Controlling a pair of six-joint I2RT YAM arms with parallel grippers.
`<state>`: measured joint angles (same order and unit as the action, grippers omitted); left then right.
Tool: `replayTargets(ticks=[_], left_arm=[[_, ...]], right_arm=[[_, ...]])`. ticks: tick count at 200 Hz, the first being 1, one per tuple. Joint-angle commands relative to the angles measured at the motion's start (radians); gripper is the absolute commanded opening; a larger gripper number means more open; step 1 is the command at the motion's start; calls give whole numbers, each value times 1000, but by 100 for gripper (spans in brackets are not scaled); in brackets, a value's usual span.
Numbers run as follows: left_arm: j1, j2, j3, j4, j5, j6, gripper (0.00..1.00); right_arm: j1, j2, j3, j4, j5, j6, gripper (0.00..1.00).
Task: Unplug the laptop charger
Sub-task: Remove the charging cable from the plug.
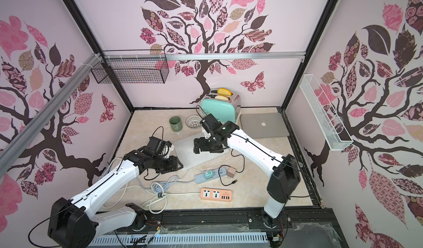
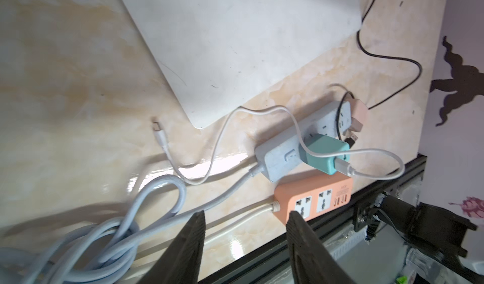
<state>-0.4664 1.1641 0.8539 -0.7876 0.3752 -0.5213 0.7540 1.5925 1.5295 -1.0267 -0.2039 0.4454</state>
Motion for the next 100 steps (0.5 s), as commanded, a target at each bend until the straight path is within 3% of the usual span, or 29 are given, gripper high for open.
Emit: replayTargets(ticks=[1,10,39,65,100], left_arm=[[-36,-25,-6,78,92,-15,78],[-58,-26,0,98,94,-13,89],[-121,2,18,147,107,-11,98],[-167,45,41,161,105,-11,98],[-209,70,51,221,117,-46,98]], right_arm=[[-5,-111,-158,-96,34,23,99],[-12,-170,-242,-84,27,42,99],[-72,-319,-465,15,-44,113,99],[-97,-355,-546,98,-33,148,99],[-102,-261,-571,226,-76,159,99]])
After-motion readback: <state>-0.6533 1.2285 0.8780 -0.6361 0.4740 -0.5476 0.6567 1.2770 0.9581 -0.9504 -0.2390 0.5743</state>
